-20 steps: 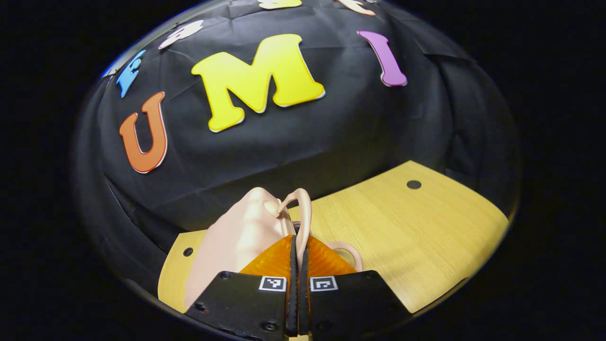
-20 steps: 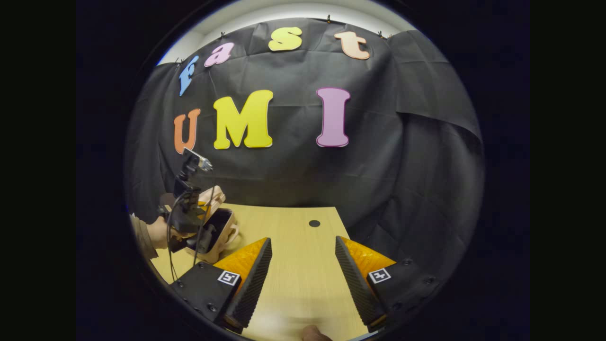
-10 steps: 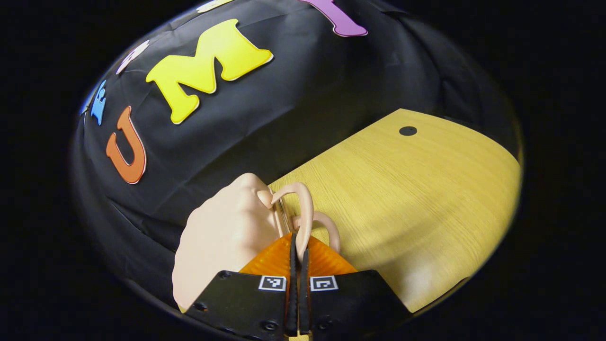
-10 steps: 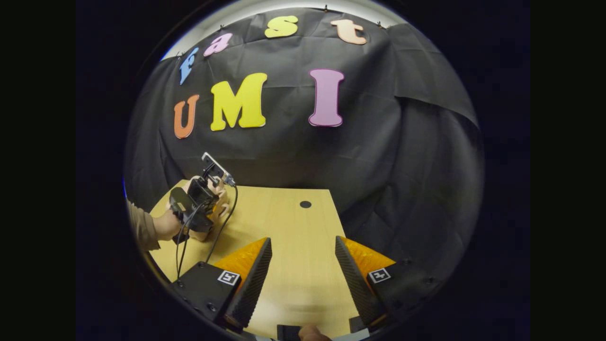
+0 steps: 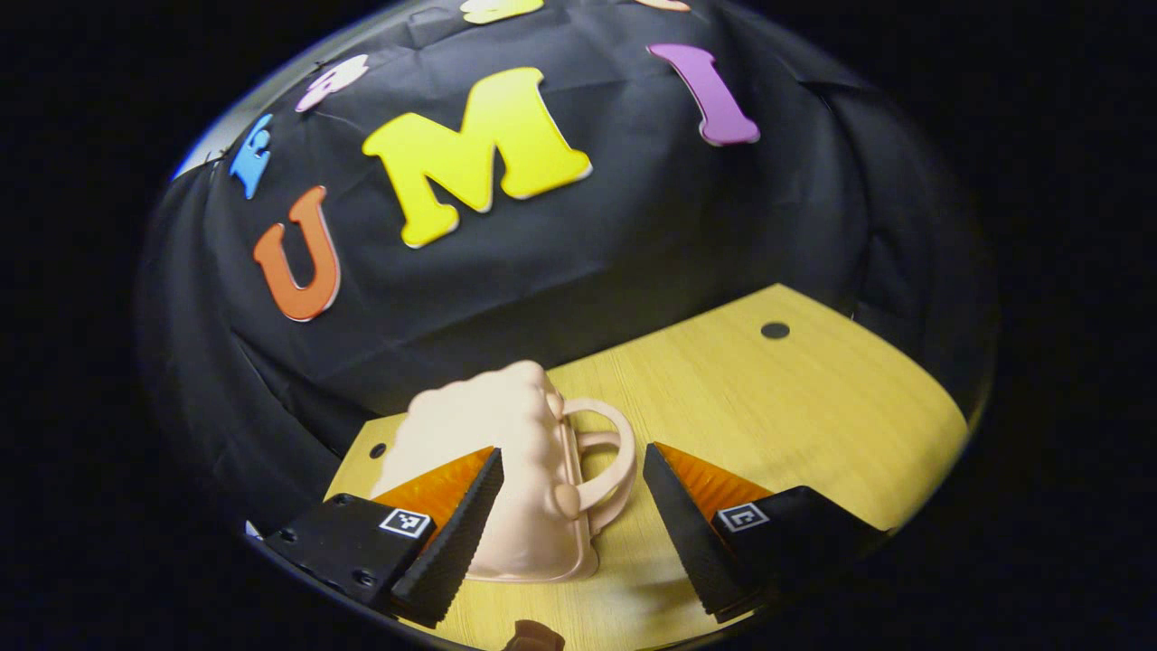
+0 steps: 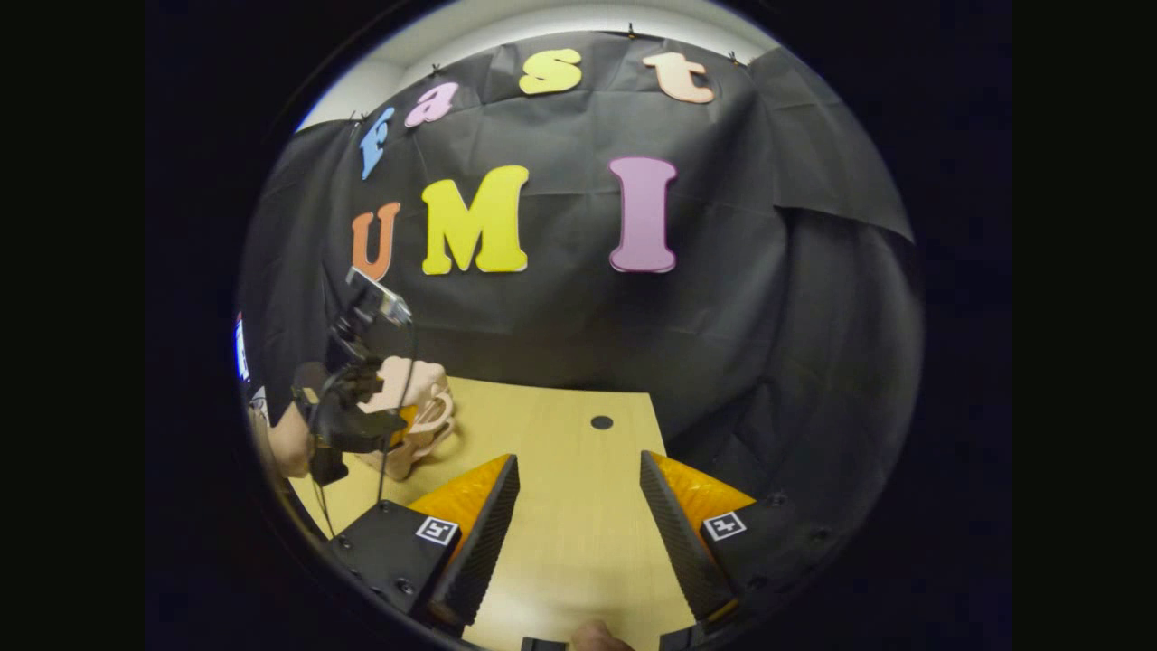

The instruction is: First open the suitcase, pack the skin care products into it, and then close the suitcase.

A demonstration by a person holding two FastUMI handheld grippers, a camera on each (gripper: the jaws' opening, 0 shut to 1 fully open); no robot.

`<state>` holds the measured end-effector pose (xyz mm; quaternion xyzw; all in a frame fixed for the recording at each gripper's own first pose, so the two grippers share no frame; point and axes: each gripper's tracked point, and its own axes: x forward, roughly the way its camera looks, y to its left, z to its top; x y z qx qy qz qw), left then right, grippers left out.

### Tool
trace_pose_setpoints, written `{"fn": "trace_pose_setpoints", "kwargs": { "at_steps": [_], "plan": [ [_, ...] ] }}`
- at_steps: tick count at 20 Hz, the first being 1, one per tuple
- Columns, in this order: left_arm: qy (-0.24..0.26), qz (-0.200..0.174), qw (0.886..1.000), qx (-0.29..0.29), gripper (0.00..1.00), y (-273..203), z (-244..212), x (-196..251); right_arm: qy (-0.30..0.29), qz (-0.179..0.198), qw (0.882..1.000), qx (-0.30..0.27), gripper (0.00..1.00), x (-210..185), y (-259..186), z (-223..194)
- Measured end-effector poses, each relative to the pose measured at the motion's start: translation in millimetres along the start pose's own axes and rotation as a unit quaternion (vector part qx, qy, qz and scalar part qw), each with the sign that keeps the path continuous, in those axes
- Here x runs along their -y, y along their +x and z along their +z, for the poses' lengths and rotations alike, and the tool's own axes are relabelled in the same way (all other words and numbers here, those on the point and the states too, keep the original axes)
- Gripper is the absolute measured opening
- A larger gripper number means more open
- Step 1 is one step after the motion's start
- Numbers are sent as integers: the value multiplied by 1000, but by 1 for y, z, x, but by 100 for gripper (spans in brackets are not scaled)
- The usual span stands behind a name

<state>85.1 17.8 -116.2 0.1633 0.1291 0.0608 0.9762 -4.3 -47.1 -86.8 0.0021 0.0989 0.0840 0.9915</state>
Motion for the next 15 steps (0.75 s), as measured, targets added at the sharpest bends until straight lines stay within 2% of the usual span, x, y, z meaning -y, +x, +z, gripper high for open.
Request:
{"fn": "trace_pose_setpoints", "kwargs": {
  "at_steps": [4,6,9,11,15],
  "plan": [
    [-55,35,994,85,98,-82,56,-58,0,6,1000,29,80,-46,5,36],
    [-84,38,989,117,98,-116,74,-78,3,12,999,40,80,-73,0,55],
    [-137,46,980,139,98,-160,83,-106,-1,17,998,59,80,-114,-12,74],
    [-150,61,976,147,98,-182,88,-124,-32,23,996,81,78,-143,-23,85],
    [-139,26,976,164,98,-191,82,-118,-23,38,993,111,80,-180,-38,96]
  ]
}}
